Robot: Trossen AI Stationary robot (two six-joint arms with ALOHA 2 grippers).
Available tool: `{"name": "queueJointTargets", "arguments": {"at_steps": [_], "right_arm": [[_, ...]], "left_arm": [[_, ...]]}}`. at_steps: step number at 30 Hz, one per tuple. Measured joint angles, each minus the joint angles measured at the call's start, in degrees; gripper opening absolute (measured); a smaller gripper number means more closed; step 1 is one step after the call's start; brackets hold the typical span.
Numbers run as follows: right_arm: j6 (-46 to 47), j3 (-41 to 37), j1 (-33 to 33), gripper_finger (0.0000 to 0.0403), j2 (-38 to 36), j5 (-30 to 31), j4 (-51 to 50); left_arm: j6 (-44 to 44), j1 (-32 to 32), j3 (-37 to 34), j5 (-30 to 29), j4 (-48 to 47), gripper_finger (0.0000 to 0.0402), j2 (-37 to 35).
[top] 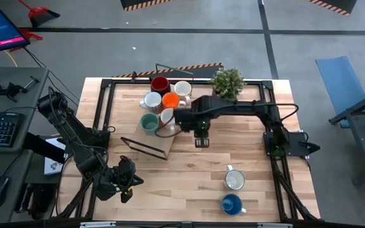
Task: Place coffee mugs
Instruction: Put the dark blue cup on the shelf
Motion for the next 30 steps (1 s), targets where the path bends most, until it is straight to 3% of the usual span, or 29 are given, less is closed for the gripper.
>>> {"name": "queueJointTargets", "arguments": {"at_steps": [5, 9, 16, 22, 25, 30], "right_arm": [[1.4, -7.6, 3.2, 0.0094, -5.8, -1.2, 0.4], [4.3, -21.0, 5.8, 0.0094, -15.3, -0.9, 1.0], [21.6, -47.7, 13.1, 0.0094, -39.3, -4.1, 12.8], [36.7, -60.4, 22.9, 0.0094, -55.7, -4.8, 26.1], [40.7, -65.4, 28.3, 0.0094, -61.9, -2.4, 35.1], [45.3, -74.0, 35.9, 0.0094, -67.6, 9.0, 49.9]], "left_arm": [[0.0, 0.0, 0.0, -0.3, 0.0, 0.0007, 0.0], [0.0, 0.0, 0.0, -1.1, 0.0, 0.0007, 0.0], [-0.1, 0.2, 0.0, -1.2, 0.1, 0.0007, 1.4], [-0.1, 0.2, 0.0, -0.7, 0.1, 0.0007, 3.4], [-0.1, 0.2, 0.0, -0.8, 0.3, 0.0007, 4.0], [-0.1, 1.0, 0.0, -1.1, 3.5, 0.0007, 4.6]]}}
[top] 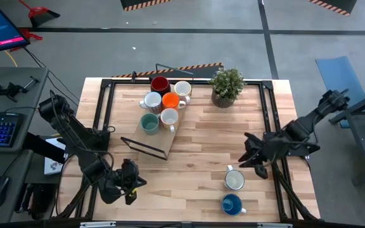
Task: Place coffee mugs
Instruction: Put the dark blue cup on the shelf
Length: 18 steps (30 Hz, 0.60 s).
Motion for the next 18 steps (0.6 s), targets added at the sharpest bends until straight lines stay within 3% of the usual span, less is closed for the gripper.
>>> {"name": "queueJointTargets", "arguments": {"at_steps": [3, 9, 18], "right_arm": [[1.7, -3.7, 2.3, 0.0094, 0.6, 3.9, 2.3], [1.8, -5.8, 2.5, 0.0094, 6.3, 4.1, 3.0], [1.8, -5.3, 2.5, 0.0094, 13.1, -0.9, 3.5]], "left_arm": [[0.1, 0.6, 0.0, 0.0, 1.1, 0.0007, 0.0], [0.0, 1.4, 0.0, 0.2, 1.5, 0.0007, 0.0], [0.1, 1.9, 0.0, 0.4, 1.9, 0.0007, 0.0]]}}
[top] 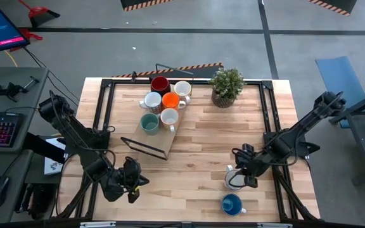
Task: Place coffee mugs
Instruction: Put the dark blue cup on the shelf
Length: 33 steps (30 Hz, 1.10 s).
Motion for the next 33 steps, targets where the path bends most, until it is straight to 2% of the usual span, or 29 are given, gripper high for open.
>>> {"name": "queueJointTargets", "arguments": {"at_steps": [9, 14, 22, 25, 29, 33], "right_arm": [[0.6, 0.1, 0.0, 0.0094, 4.1, -0.2, 2.0], [2.1, 0.1, 0.0, 0.0094, 7.7, -2.2, 2.2], [4.9, 0.1, -0.9, 0.0092, 11.7, -3.0, 7.0], [6.0, 0.1, -2.2, 0.0069, 12.8, -3.9, 6.4], [5.8, 0.1, -4.4, 0.0012, 13.3, -2.8, 5.0], [3.3, 0.4, -8.5, 0.0006, 11.8, 2.1, 4.3]], "left_arm": [[0.0, 0.0, 0.0, 0.0, 0.0, 0.0007, 0.0], [0.0, 0.0, 0.0, 0.0, 0.0, 0.0007, 0.0], [0.0, 0.0, 0.0, 0.0, 0.0, 0.0007, 0.0], [0.0, 0.0, 0.0, 0.0, 0.0, 0.0007, 0.0], [0.0, 0.0, 0.0, 0.1, 0.3, 0.0007, 0.0], [0.0, 0.0, 0.0, 0.0, 0.9, 0.0007, 0.0]]}}
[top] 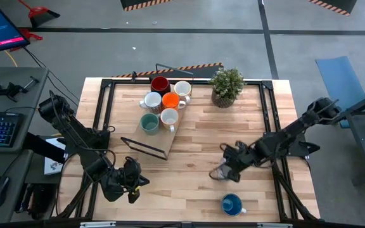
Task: Place coffee mugs
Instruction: Put the dark blue cup on the shelf
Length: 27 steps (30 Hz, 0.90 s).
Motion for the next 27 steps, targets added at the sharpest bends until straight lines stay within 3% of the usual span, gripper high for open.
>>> {"name": "queueJointTargets", "arguments": {"at_steps": [7, 12, 19, 27], "right_arm": [[-18.5, 12.9, -11.8, 0.0003, -4.0, 5.9, -6.4], [-34.1, 25.0, -20.8, 0.0002, -2.2, 5.2, -6.0], [-47.2, 40.8, -30.1, 0.0001, 7.6, -2.7, -10.7], [-58.4, 59.7, -31.7, 0.0001, 24.9, -8.4, -18.6]], "left_arm": [[0.0, 0.0, 0.0, 0.0, 0.0, 0.0007, 0.0], [0.0, -0.1, 0.0, 0.0, -0.1, 0.0007, 0.0], [0.4, -0.1, 0.0, 0.2, -0.2, 0.0007, 0.0], [0.4, -0.1, 0.0, 0.9, -0.2, 0.0007, 0.0]]}}
